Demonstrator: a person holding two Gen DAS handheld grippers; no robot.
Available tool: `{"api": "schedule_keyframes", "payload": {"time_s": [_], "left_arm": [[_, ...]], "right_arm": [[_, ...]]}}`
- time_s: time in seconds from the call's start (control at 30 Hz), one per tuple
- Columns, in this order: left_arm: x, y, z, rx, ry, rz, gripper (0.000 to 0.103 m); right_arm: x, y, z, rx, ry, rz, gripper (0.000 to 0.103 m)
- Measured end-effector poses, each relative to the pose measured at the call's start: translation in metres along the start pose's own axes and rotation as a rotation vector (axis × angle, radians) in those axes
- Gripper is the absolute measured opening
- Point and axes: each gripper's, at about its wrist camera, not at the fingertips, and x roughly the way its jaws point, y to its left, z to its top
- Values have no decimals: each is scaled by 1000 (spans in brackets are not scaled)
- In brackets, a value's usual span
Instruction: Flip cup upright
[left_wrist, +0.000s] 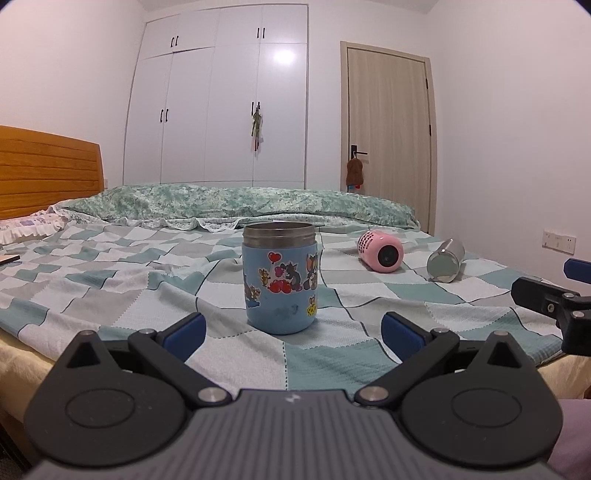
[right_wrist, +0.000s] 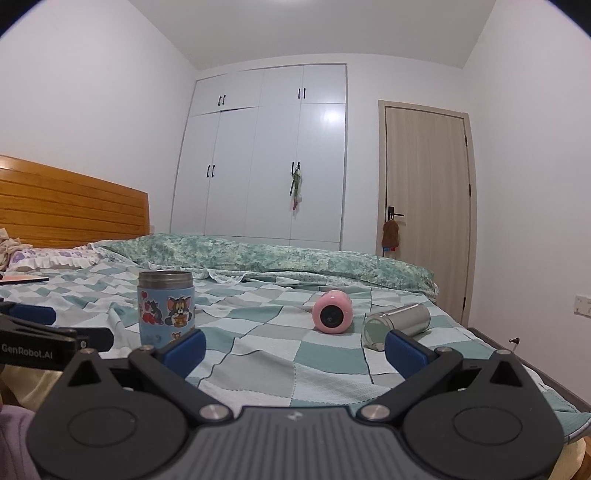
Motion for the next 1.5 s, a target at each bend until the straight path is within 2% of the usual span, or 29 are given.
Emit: {"api": "schedule_keyframes", "payload": {"time_s": [1.5], "left_arm": [[-4,-1,0,-2,-19,-10,103]], "right_arm": [[-1,4,-1,-6,-1,7,103]]}}
